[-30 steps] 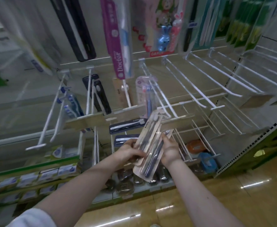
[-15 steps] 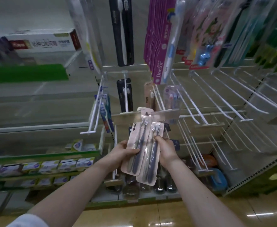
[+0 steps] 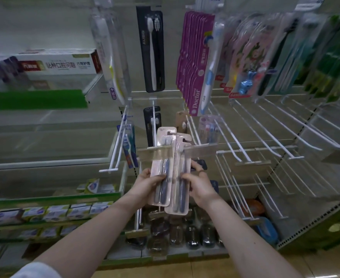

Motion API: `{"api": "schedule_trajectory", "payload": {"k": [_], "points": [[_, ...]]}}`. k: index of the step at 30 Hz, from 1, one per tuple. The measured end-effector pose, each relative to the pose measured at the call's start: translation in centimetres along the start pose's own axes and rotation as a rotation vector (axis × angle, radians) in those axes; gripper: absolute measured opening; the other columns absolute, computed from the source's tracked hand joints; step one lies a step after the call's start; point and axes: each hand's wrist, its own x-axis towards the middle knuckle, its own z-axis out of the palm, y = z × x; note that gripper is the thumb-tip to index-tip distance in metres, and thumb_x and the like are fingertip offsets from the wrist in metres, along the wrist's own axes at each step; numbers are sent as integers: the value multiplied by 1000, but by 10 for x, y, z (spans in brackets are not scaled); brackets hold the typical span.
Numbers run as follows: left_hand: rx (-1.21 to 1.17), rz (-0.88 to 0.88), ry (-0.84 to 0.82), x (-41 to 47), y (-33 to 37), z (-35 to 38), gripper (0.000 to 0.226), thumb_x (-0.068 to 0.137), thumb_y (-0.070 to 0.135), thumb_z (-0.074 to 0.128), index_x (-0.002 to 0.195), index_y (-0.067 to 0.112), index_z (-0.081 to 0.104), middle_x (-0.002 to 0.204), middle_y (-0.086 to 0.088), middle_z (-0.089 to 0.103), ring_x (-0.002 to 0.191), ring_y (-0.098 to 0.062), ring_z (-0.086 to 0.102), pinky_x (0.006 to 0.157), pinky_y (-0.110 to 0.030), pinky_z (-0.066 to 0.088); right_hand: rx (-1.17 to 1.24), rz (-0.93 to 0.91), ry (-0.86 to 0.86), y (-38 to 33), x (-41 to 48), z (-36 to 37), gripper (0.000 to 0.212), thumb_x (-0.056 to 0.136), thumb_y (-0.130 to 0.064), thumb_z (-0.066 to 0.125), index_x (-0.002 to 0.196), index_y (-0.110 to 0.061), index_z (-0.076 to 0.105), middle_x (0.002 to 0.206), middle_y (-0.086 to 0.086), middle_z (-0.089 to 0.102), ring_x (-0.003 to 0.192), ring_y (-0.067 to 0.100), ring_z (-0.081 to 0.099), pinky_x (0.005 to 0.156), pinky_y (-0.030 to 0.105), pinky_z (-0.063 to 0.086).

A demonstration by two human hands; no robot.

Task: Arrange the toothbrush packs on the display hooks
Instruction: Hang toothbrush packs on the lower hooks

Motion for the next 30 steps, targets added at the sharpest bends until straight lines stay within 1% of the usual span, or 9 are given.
{"api": "schedule_trajectory", "payload": {"k": [5,7,9,15,17,20,22,26,30], "points": [[-12,51,48,4,-2,6,43,84,-1,63,123,3,46,115,-21,63,91,-30,67,74,-42,56,-125,-58,28,3,9,-2,54,86,-2,60,128,-33,45,126,8,58,111,24,59,98,47,46],[-2,73,50,2,-2,6,40,84,0,62,122,7,50,114,-18,64,94,-30,67,73,-40,56,-191,-62,19,1,9,-2,50,90,-3,56,131,-29,44,122,7,61,107,21,61,88,38,52],[9,93,47,2,-1,5,36,85,1,61,119,11,54,110,-15,66,93,-28,68,71,-38,56,-283,-88,20,-3,9,-5,47,93,-4,50,132,-29,43,118,4,62,106,19,60,79,28,50],[25,128,102,2,6,0,30,87,0,58,113,13,56,102,-12,67,90,-27,66,74,-40,54,-460,-128,68,-7,17,-11,54,96,-5,41,138,-38,35,134,0,49,118,23,51,101,43,44],[37,125,114,4,4,-1,31,86,1,59,114,14,56,103,-13,66,92,-29,66,78,-45,54,-500,-158,98,-8,20,-14,55,96,-7,41,139,-40,33,135,3,50,114,26,53,99,44,45],[28,115,140,7,1,-3,30,86,0,58,112,13,57,99,-11,67,91,-30,65,84,-48,53,-522,-174,136,-10,23,-18,56,97,-7,41,143,-36,30,138,3,48,115,27,52,94,36,45],[16,104,152,9,-1,-3,30,86,0,59,113,12,57,100,-12,67,95,-33,64,88,-52,51,-508,-181,123,-11,24,-19,57,97,-8,41,145,-37,27,143,1,44,123,27,48,101,39,42],[34,87,170,11,-2,0,30,86,1,59,113,14,57,102,-13,66,91,-31,65,73,-43,54,-467,-184,110,-11,24,-20,57,98,-8,41,145,-37,26,146,-2,39,131,26,41,108,43,35],[26,68,157,16,0,4,34,85,0,60,115,14,57,106,-14,66,95,-33,65,84,-50,53,-436,-195,113,-8,24,-21,57,97,-8,42,142,-40,29,145,-3,40,132,25,40,109,49,35]]}}
